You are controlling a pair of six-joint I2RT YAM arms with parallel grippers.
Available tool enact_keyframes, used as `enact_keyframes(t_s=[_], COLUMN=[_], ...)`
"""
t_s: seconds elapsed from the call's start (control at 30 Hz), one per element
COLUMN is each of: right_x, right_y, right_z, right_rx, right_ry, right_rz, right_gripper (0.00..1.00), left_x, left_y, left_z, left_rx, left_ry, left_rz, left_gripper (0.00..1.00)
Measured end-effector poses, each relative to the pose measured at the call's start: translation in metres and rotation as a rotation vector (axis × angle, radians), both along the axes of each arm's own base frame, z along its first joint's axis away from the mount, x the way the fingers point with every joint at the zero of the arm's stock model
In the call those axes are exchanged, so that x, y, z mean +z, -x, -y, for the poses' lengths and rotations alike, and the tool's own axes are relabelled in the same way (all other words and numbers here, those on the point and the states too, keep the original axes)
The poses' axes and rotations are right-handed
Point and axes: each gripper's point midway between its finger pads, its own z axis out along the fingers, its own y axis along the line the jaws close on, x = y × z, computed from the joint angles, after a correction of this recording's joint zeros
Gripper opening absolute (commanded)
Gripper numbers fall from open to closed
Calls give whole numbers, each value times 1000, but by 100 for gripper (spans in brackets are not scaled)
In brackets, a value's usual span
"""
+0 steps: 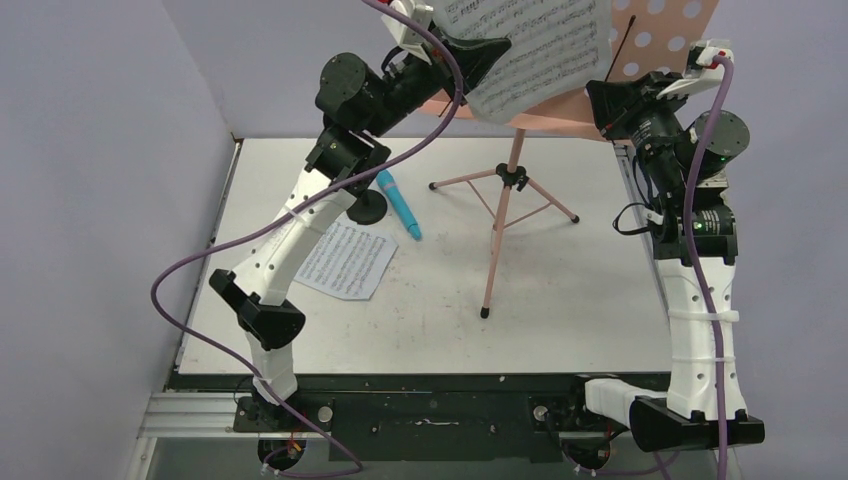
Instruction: Set up the instrument practice props
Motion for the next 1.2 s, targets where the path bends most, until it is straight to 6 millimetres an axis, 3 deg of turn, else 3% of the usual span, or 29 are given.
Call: enact_keyframes(t_s=[0.4, 0.87, 1.03, 1.2], right_x=[1, 2, 1, 1], right_y=[10, 14, 14, 15], right_z=[-5, -14, -15, -15], right_rx=[33, 88, 95, 96], right_ry=[40, 56, 58, 58], right_rz=[55, 76, 80, 83], right_gripper=[5, 5, 5, 5], left_x=[-1, -7, -19, -25], left_y=[-10, 4, -2, -6], left_z=[10, 34, 45, 51], left_rx=[0, -68, -84, -94], left_ry=[-24, -50, -63, -62], left_rz=[-7, 44, 36, 36], left_gripper=[0, 2, 11, 14])
